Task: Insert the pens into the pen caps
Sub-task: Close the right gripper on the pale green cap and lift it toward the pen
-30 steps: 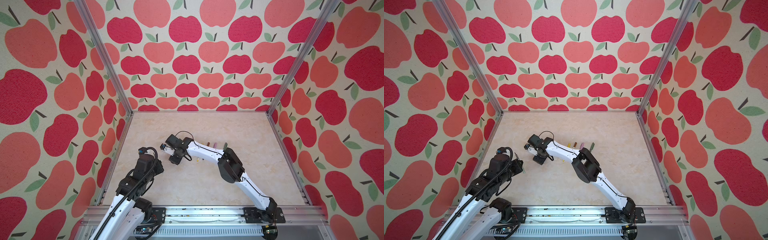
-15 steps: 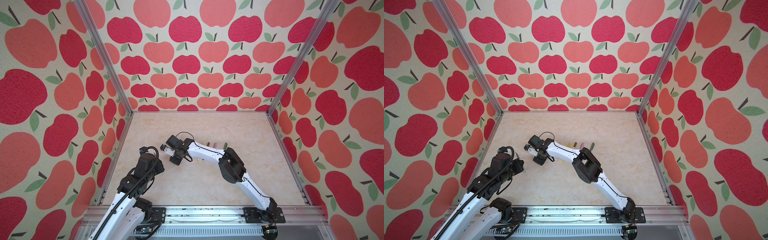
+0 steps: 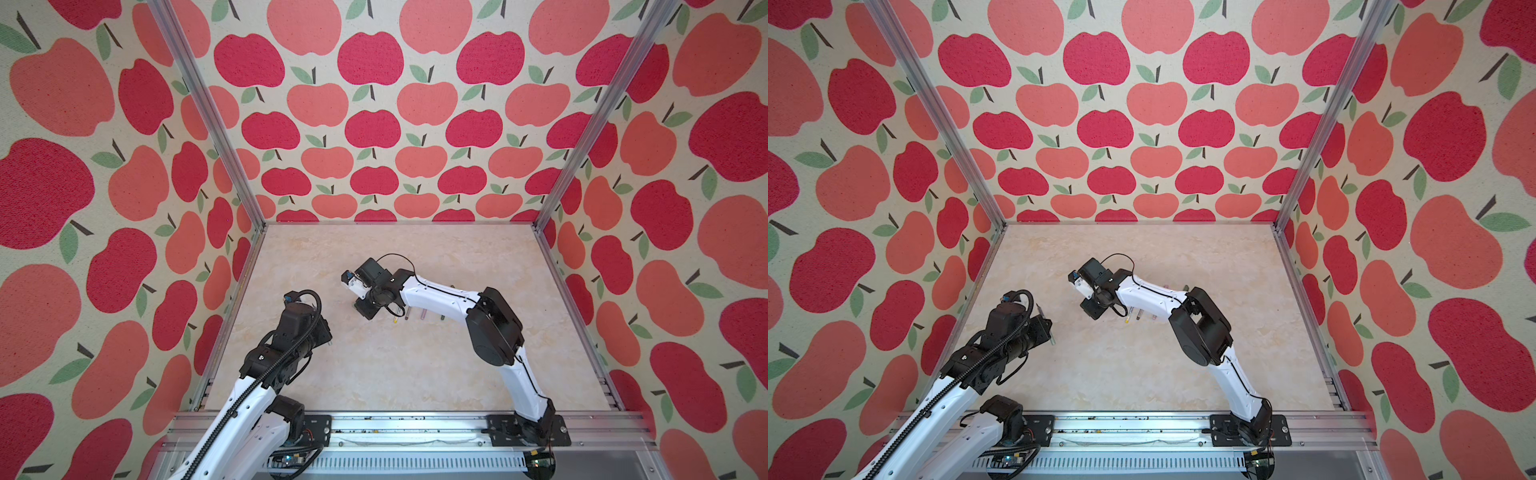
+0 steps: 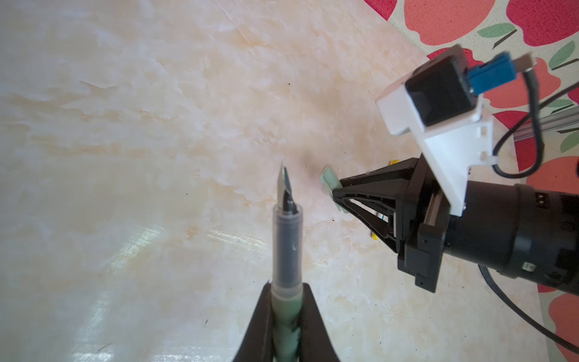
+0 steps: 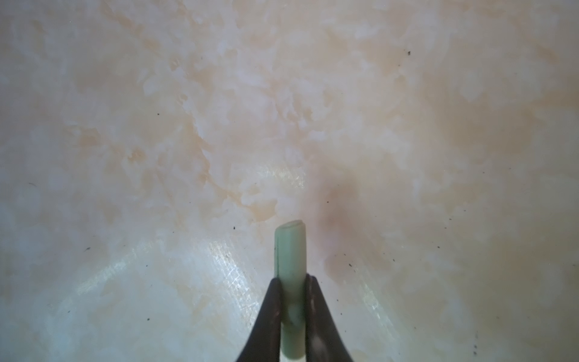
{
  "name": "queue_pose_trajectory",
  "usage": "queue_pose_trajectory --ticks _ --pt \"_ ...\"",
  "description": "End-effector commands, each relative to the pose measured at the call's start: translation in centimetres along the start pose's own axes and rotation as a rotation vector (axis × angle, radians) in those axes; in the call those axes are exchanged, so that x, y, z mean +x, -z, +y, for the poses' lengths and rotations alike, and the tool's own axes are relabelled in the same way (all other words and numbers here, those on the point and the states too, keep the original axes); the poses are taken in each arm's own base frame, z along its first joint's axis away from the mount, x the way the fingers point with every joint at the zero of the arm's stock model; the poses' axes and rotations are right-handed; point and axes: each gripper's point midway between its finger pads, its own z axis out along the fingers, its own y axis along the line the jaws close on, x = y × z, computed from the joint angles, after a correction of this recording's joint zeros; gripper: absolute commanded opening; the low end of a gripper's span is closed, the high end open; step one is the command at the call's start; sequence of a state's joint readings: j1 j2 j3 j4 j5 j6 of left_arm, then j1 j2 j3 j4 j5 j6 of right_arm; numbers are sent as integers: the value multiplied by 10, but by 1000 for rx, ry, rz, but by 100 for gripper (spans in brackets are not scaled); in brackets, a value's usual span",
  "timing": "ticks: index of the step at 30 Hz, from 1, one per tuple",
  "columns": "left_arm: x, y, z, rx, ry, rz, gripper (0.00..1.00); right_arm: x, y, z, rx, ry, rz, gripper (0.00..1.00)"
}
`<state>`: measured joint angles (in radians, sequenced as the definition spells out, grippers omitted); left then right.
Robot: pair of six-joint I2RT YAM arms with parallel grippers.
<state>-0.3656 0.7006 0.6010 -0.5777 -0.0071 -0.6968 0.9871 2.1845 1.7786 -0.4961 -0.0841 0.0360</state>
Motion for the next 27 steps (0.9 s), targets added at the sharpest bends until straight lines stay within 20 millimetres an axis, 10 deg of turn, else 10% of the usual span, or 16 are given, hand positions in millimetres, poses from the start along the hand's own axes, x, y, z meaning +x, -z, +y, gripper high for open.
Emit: queue_pose_trajectory --ticks 1,13,27 --pt "-5 -2 -24 86 -34 8 0 -20 21 -6 -20 -91 -96 12" --pt "33 -34 -111 395 -233 176 0 -35 82 -50 -67 -358 -269 13" --pt "46 -55 -155 531 -272 239 0 -40 142 -57 -278 -588 -440 13"
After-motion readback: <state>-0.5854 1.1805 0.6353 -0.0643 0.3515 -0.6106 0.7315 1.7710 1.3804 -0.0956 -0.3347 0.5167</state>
